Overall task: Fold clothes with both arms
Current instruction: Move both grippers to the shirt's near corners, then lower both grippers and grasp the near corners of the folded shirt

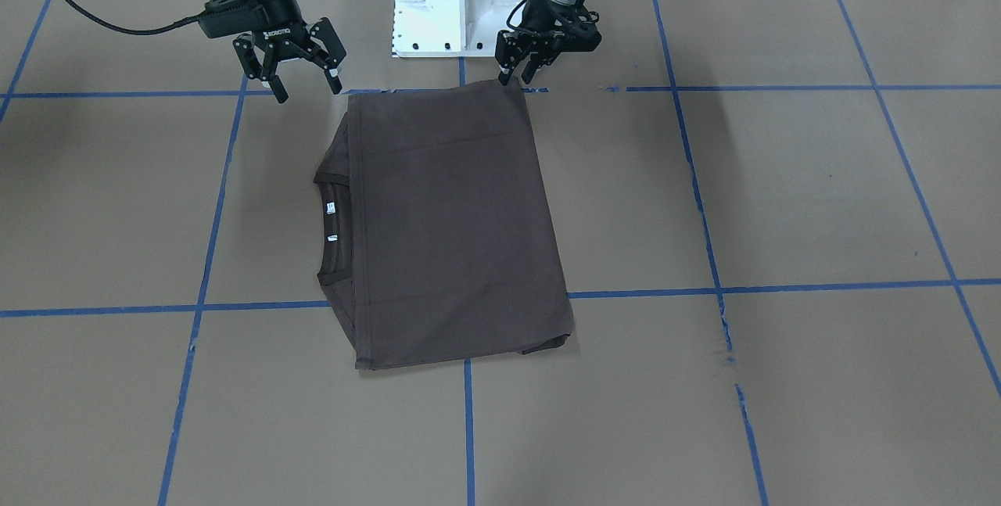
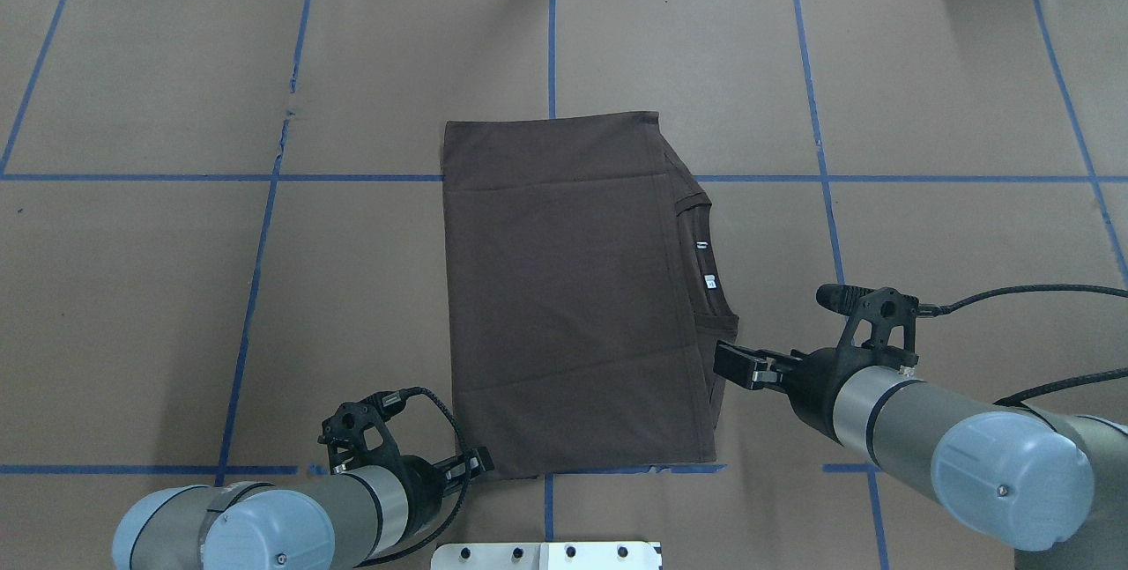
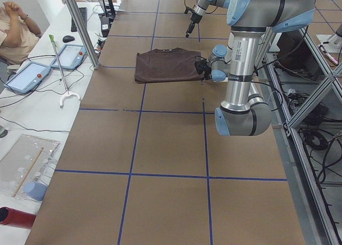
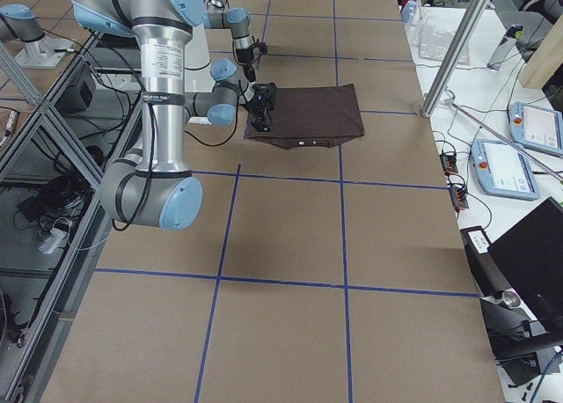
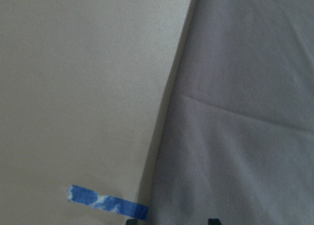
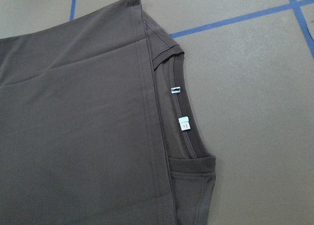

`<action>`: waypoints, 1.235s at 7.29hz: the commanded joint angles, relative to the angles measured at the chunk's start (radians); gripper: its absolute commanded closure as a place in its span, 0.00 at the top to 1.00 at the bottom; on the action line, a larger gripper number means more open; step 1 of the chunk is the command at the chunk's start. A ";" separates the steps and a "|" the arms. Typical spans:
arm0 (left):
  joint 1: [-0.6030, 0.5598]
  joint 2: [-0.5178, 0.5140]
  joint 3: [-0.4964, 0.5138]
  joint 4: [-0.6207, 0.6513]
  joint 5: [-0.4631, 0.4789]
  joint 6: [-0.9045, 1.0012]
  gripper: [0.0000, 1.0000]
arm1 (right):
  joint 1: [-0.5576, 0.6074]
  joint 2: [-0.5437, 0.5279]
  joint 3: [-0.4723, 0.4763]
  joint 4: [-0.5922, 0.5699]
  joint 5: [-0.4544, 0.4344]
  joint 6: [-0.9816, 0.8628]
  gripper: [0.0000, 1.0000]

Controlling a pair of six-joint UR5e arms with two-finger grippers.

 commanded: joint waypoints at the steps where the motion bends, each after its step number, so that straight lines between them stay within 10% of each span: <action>1: 0.002 -0.002 0.013 0.000 0.000 0.001 0.58 | 0.002 -0.001 -0.001 0.000 0.000 -0.002 1.00; 9: 0.004 -0.013 0.016 -0.001 0.002 -0.004 0.34 | 0.002 -0.001 -0.001 -0.001 0.000 0.000 1.00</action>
